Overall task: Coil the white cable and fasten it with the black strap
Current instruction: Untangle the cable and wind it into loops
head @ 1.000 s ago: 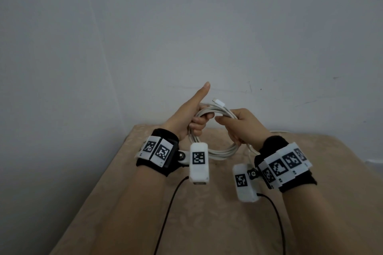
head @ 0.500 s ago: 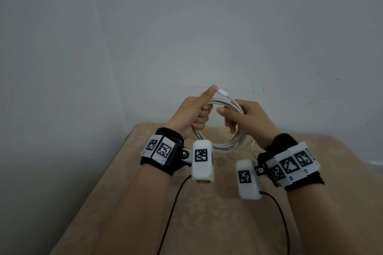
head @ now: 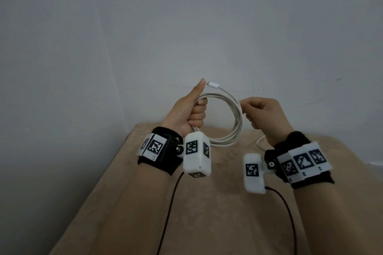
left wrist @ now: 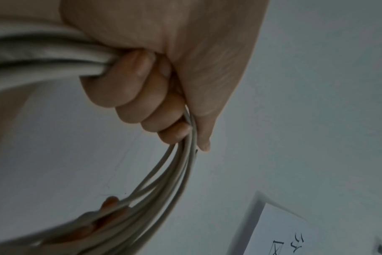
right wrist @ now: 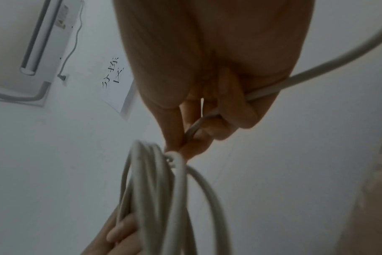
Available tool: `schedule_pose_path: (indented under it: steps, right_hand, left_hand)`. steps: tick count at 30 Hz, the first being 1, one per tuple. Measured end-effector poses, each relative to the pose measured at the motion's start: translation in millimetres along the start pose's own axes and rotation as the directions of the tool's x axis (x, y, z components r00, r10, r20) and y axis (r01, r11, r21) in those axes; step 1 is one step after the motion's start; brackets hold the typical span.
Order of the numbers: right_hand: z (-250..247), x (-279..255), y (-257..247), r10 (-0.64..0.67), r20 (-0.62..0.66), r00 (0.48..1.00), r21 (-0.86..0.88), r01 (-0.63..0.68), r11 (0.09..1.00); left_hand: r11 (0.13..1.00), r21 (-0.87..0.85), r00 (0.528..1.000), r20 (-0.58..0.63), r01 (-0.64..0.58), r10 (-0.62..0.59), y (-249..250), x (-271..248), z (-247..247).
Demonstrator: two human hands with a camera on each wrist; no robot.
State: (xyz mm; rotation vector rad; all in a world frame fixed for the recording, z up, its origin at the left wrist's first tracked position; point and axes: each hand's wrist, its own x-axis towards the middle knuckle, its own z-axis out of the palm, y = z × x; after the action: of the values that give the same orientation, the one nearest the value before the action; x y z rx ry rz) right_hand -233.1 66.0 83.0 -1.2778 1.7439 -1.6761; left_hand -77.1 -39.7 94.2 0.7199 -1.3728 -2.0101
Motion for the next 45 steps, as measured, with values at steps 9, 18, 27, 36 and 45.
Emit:
schedule_pose_path:
  steps: [9, 18, 27, 36, 45]
  right_hand:
    - [-7, 6, 5, -0.073, -0.1, 0.992, 0.05, 0.079, 0.996]
    - [19, -3, -6, 0.067, 0.211, 0.975, 0.13, -0.096, 0.987]
    - [21, 2, -1, 0.031, 0.203, 0.979, 0.31, -0.095, 0.946]
    - [18, 0, 1, -0.005, 0.311, 0.95, 0.159, -0.047, 0.986]
    - [13, -3, -2, -0.001, 0.327, 0.945, -0.026, 0.01, 1.0]
  left_hand:
    - [0.998, 0.032, 0.998, -0.022, -0.052, 0.053, 0, 1, 0]
    - [0.996, -0.072, 0.998, -0.035, -0.058, 0.056, -4, 4, 4]
    - [0.998, -0.068, 0.998, 0.057, -0.016, 0.02, -4, 10, -5]
    - [0.993, 0.026, 0.959, 0.257, 0.118, -0.121, -7, 12, -20]
    - [0.97, 0.206, 0.881, 0.424, 0.131, -0.21, -13, 9, -14]
